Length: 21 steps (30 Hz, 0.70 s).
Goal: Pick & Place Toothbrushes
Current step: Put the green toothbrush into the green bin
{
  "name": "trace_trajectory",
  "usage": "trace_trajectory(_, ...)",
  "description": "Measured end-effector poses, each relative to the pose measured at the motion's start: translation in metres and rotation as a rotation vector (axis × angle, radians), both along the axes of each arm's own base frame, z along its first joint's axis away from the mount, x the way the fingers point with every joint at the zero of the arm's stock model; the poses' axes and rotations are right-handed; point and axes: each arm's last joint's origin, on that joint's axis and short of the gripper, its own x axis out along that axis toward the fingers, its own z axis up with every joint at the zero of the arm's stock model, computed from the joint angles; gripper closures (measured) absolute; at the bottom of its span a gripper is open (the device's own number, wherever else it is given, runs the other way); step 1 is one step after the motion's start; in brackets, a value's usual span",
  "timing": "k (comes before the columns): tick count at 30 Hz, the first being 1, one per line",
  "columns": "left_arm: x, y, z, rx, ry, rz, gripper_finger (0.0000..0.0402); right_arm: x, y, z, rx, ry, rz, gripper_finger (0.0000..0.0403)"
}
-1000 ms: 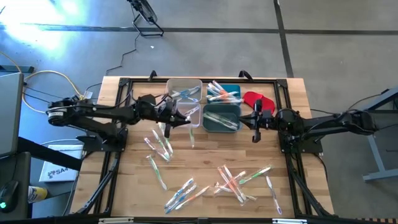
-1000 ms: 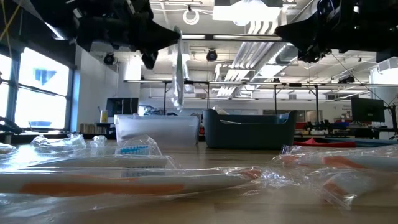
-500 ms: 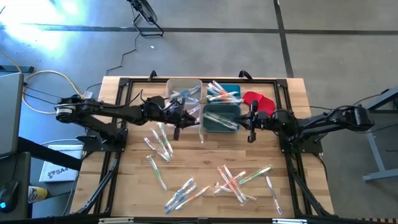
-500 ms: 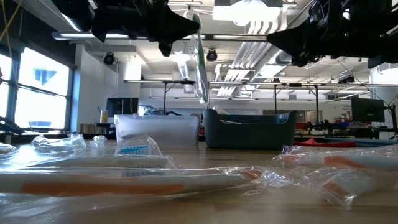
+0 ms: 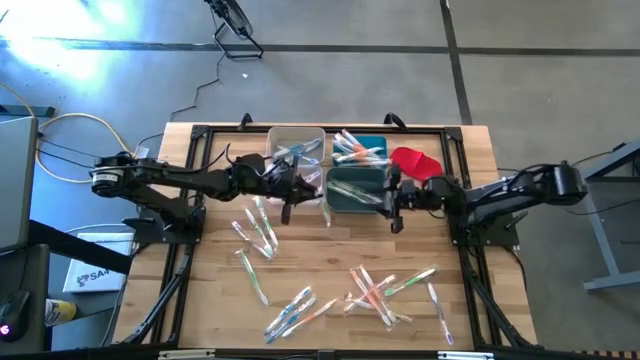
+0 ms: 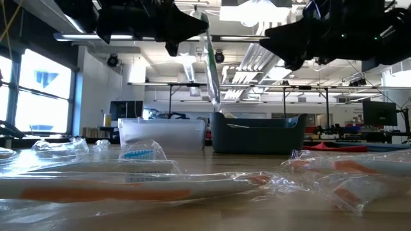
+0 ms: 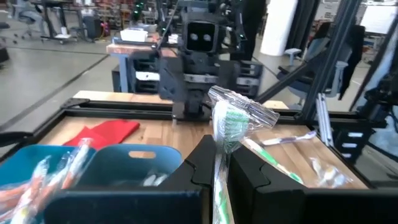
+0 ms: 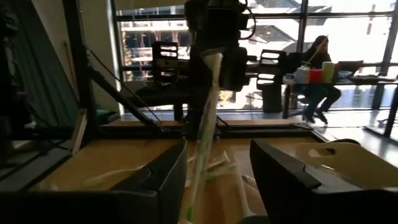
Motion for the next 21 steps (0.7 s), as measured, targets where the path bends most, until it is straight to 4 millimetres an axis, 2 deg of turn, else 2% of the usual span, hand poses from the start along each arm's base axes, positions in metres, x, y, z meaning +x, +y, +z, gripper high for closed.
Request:
trace_trajectory(10,0.000,0.001,0.000,0.001,-0.001,0.024,0.0387,0.052,-0.005,-0.001,0.089,0.113,0.010,0.0225)
trace_trajectory(21,0.000,0.001,0.000,0.001,0.001,0.024,0.0387,0.096,-0.008,-0.016,0.100,0.195,0.084,0.0225)
